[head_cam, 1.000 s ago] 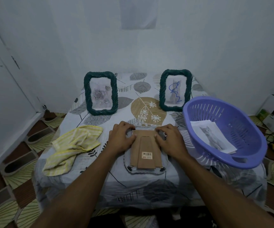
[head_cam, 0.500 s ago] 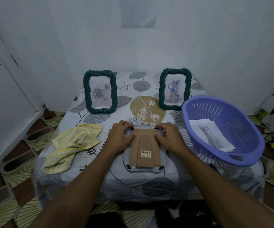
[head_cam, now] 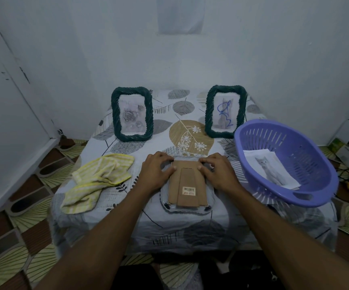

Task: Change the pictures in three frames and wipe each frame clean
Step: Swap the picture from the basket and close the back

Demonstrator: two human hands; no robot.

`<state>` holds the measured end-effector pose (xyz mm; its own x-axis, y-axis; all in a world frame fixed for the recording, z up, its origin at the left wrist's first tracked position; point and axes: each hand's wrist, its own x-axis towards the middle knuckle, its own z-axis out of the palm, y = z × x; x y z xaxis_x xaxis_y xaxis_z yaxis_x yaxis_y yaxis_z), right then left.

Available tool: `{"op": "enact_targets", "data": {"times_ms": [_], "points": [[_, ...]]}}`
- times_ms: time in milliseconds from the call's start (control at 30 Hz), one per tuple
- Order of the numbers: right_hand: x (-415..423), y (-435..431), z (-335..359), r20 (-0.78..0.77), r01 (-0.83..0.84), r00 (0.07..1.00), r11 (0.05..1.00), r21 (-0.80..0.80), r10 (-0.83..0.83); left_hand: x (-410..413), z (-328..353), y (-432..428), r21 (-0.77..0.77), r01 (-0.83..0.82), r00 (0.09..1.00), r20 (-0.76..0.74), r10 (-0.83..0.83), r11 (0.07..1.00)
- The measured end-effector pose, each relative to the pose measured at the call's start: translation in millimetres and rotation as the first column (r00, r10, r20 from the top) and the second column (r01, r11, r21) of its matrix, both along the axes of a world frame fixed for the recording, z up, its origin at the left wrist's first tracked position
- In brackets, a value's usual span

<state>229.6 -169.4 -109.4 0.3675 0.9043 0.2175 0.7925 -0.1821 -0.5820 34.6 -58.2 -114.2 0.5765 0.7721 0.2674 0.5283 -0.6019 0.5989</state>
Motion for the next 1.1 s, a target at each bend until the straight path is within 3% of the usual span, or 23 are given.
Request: {"op": "enact_targets", "data": {"times_ms": [133, 333, 667, 733, 800, 900, 1100], "points": [[2.4, 2.2, 3.9, -0.107, 0.052, 0.993, 0.997, 0.064, -0.045, -0.6, 0.0, -0.1, -0.007, -0.007, 1.0, 0.012, 0.007, 1.0], [-2.2, 16.5, 1.5, -0.249, 0.23, 0.944, 0.973, 0.033, -0.214, -1.5, -1.5, 0.3, -0.012, -0.003, 1.0, 0.02, 0.003, 1.0], [3.1, 4.8, 10.7, -0.403, 0.183, 0.901, 0.983, 0.013, -0.162, -5.5, 13.2, -4.3, -0.074, 0.009, 0.999, 0.049, -0.005, 0.997], [-2.0, -12.2, 15.6, -0.346, 0.122, 0.932, 0.992, 0.025, -0.106, -12.3, 21.2, -7.8, -0.055, 0.053, 0.999, 0.015, -0.052, 0.997], [-8.3, -31.1, 18.1, -0.196, -0.001, 0.98, 0.999, 0.052, 0.011, -23.5, 25.9, -14.1, -0.019, 0.132, 0.99, -0.039, -0.132, 0.991], [-15.3, -56.1, 19.8, -0.053, -0.171, 0.984, 0.985, -0.02, 0.169, -44.6, 25.9, -30.0, -0.053, 0.245, 0.961, -0.118, -0.25, 0.968], [-14.5, -79.4, 28.6, -0.093, -0.271, 0.961, 0.951, -0.147, 0.26, -60.9, 25.4, -38.7, -0.254, 0.304, 0.929, -0.132, -0.344, 0.918]]}}
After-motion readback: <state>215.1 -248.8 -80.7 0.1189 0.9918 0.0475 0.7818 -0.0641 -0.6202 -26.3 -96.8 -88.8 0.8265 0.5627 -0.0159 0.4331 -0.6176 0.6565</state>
